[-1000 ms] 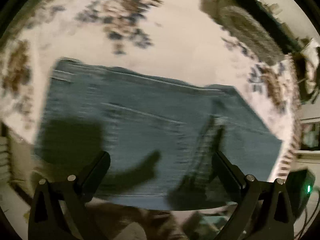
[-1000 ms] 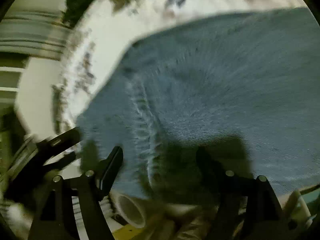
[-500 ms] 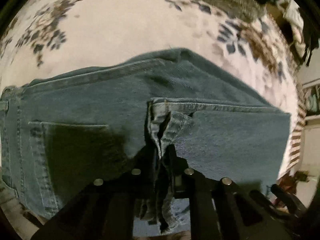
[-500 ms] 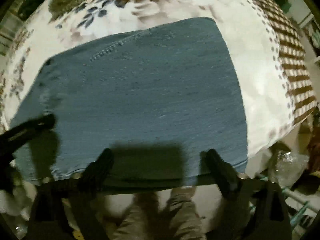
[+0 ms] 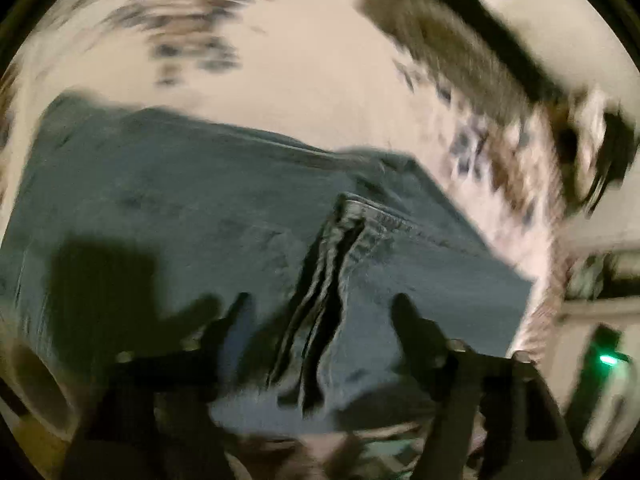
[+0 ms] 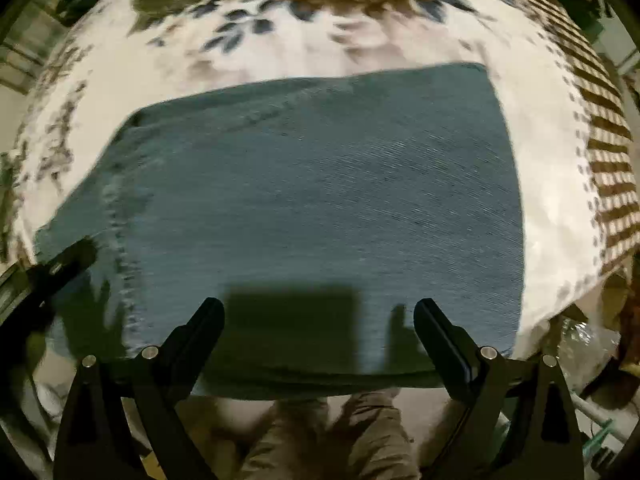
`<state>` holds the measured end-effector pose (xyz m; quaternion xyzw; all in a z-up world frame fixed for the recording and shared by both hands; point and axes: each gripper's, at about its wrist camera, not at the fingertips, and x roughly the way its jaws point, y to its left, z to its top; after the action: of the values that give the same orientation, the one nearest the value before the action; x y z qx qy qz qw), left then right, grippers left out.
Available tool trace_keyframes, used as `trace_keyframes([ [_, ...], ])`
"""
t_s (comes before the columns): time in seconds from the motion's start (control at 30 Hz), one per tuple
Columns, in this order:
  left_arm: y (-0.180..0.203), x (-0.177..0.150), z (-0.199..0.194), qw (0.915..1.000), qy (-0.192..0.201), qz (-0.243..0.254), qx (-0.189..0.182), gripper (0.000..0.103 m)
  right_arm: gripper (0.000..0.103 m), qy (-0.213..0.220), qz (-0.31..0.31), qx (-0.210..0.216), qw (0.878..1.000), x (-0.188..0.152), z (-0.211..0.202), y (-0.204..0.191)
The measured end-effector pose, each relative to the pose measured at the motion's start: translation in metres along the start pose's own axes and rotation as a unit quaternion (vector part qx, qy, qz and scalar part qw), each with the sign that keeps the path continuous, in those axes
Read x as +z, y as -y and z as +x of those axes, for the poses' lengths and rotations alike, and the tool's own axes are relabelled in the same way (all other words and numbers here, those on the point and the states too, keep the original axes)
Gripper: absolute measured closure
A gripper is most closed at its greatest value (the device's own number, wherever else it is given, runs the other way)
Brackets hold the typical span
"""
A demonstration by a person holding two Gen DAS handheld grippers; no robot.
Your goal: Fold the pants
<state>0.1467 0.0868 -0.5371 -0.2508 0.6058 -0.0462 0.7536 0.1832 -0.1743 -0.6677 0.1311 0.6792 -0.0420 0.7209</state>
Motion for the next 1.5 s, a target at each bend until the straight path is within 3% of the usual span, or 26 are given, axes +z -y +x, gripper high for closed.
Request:
trace_keyframes([
  [0.07, -0.028, -0.007, -0.022, 0.9977, 0.025, -0.061, -0.014, 0.032, 0.006, -0.003, -0.023, 0.004, 1.000, 0.002, -0.005, -0.010],
  [0.13, -0.068, -0.019, -0.043, 0.9874, 0.056, -0.147, -0.012, 0.032, 0.006, -0.005, -0.042, 0.000, 0.999, 0.006, -0.009, -0.024],
  [0.23, -0.137, -0.041, -0.059, 0.9595, 0.093, -0.266, -0.001, 0.032, 0.006, -0.013, -0.066, -0.006, 0.998, 0.014, -0.013, -0.057],
  [0.33, -0.192, -0.054, -0.046, 0.9293, 0.095, -0.357, -0.010, 0.032, 0.006, -0.025, -0.084, -0.012, 0.996, 0.017, -0.004, -0.078],
  [0.43, -0.215, -0.046, -0.039, 0.9188, 0.120, -0.375, -0.032, 0.034, 0.006, -0.030, -0.096, -0.015, 0.995, 0.014, 0.011, -0.095],
  [0.47, -0.218, -0.040, -0.039, 0.9199, 0.134, -0.367, -0.030, 0.039, 0.006, -0.033, -0.096, -0.015, 0.995, 0.014, 0.015, -0.100],
  [0.53, -0.215, -0.029, -0.042, 0.9240, 0.160, -0.347, -0.012, 0.065, 0.006, -0.041, -0.096, -0.014, 0.994, 0.013, 0.025, -0.109],
  [0.57, -0.210, -0.024, -0.042, 0.9263, 0.165, -0.339, -0.002, 0.072, 0.006, -0.044, -0.096, -0.015, 0.994, 0.011, 0.027, -0.111],
  [0.67, -0.191, -0.022, -0.050, 0.9359, 0.184, -0.300, 0.018, 0.081, 0.006, -0.048, -0.097, -0.016, 0.994, 0.006, 0.033, -0.114],
  [0.87, -0.143, -0.026, -0.088, 0.9462, 0.235, -0.220, 0.033, 0.083, 0.006, -0.046, -0.091, -0.003, 0.995, -0.006, 0.029, -0.101],
  [0.93, -0.124, -0.023, -0.101, 0.9482, 0.243, -0.205, 0.007, 0.083, 0.006, -0.036, -0.084, 0.005, 0.996, -0.009, 0.019, -0.087],
  [1.13, -0.012, -0.020, -0.132, 0.9616, 0.261, -0.076, -0.035, 0.083, 0.006, -0.003, -0.045, 0.026, 0.999, -0.013, -0.024, -0.017],
  [1.23, 0.057, -0.029, -0.125, 0.9674, 0.247, -0.005, -0.054, 0.083, 0.006, 0.012, -0.011, 0.028, 0.999, -0.012, -0.046, 0.037],
  [1.33, 0.123, -0.041, -0.094, 0.9746, 0.204, 0.053, -0.076, 0.083, 0.006, 0.024, 0.027, 0.022, 0.999, -0.015, -0.064, 0.091],
  [1.5, 0.202, -0.069, -0.017, 0.9765, 0.131, 0.160, -0.061, 0.083, 0.006, 0.026, 0.083, 0.004, 0.996, -0.018, -0.069, 0.176],
])
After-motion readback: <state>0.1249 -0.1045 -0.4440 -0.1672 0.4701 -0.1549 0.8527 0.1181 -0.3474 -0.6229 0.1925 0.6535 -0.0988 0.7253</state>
